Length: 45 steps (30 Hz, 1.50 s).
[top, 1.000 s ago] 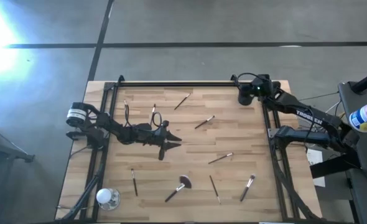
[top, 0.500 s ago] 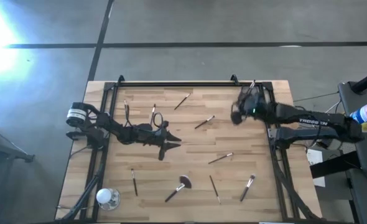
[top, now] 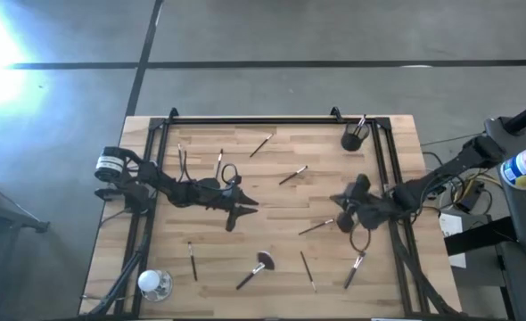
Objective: Put items in baskets/containers
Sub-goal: Put the eyeshadow brush into the pen holder
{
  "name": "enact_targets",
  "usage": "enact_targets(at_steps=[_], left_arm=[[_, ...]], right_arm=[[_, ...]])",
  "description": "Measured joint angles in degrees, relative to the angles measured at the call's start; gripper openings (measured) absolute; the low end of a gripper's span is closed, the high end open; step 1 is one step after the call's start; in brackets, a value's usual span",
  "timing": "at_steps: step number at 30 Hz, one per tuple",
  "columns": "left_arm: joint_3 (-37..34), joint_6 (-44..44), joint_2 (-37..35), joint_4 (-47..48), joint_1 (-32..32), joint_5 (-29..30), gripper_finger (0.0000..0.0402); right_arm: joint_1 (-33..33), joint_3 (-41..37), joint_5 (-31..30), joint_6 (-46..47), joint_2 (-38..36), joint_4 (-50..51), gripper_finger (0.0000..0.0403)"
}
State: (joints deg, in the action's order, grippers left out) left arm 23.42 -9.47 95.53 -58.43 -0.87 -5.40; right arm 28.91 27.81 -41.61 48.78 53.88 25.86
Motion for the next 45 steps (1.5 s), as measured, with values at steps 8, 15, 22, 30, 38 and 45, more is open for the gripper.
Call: enact_targets(at_steps=[8,15,22,30,38,45], left_arm=[[0.0,-0.8,0.0,0.4,-0.1,-0.1,0.0105],[0.0,-0.8,0.0,0.5,-0.1,-0.2,0.0105],[0.0,-0.9,0.0,0.7,-0.1,-0.3,0.0105],[0.0,-0.8,0.0,0.7,-0.1,-0.3,0.0105],[0.3,-3.7,0.0,1.3,-0.1,0.0,0.0105],[6.1,-9.2,0.0,17.5,-1.2,-0.5,0.0112]], right_arm=[[5.4,4.8,6.5,-2.4,15.4,-4.9,0.0035],[2.2,11.2,17.7,-2.5,27.5,8.5,0.0100],[-3.4,11.0,24.0,-10.8,30.5,11.6,0.0146],[-7.1,10.2,26.8,-16.4,30.7,10.7,0.0116],[-7.5,10.1,29.1,-19.4,31.6,9.0,0.0037],[-7.4,14.9,27.3,-22.0,31.2,11.5,0.0009]])
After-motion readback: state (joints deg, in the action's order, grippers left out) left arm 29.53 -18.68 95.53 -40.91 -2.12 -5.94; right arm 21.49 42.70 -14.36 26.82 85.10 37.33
